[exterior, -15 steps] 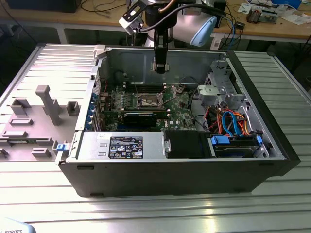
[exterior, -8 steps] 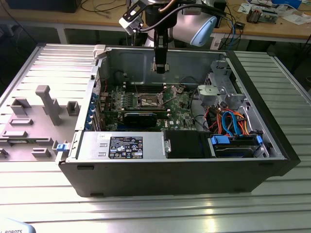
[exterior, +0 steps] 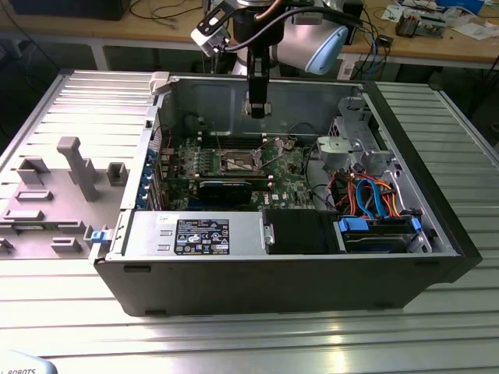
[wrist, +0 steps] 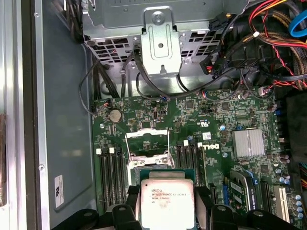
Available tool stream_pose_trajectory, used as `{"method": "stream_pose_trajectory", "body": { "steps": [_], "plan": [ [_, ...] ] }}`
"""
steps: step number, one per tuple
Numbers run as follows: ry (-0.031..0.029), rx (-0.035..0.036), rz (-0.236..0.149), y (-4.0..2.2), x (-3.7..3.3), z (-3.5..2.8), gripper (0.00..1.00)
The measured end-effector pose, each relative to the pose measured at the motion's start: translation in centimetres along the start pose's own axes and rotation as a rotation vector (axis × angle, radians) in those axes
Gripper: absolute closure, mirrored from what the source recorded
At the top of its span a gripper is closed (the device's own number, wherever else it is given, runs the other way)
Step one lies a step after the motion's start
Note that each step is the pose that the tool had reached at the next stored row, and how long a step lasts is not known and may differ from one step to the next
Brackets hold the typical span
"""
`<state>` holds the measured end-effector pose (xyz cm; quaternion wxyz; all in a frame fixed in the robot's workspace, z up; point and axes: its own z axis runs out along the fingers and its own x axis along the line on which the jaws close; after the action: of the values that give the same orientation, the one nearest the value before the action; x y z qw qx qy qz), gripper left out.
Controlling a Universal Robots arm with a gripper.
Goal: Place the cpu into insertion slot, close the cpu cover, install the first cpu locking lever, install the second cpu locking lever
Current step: 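Place the cpu into insertion slot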
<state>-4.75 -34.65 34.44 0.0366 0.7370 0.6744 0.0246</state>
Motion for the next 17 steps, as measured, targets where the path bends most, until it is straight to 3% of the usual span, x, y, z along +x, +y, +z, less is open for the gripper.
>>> {"method": "stream_pose_trajectory", "body": {
  "steps": [9, 17],
  "plan": [
    [-0.0001, -0.0001, 0.0, -0.06, 0.01, 0.75, 0.46],
    [0.001, 0.0, 0.0, -0.07, 0.0, 0.84, 0.46]
  ]
}}
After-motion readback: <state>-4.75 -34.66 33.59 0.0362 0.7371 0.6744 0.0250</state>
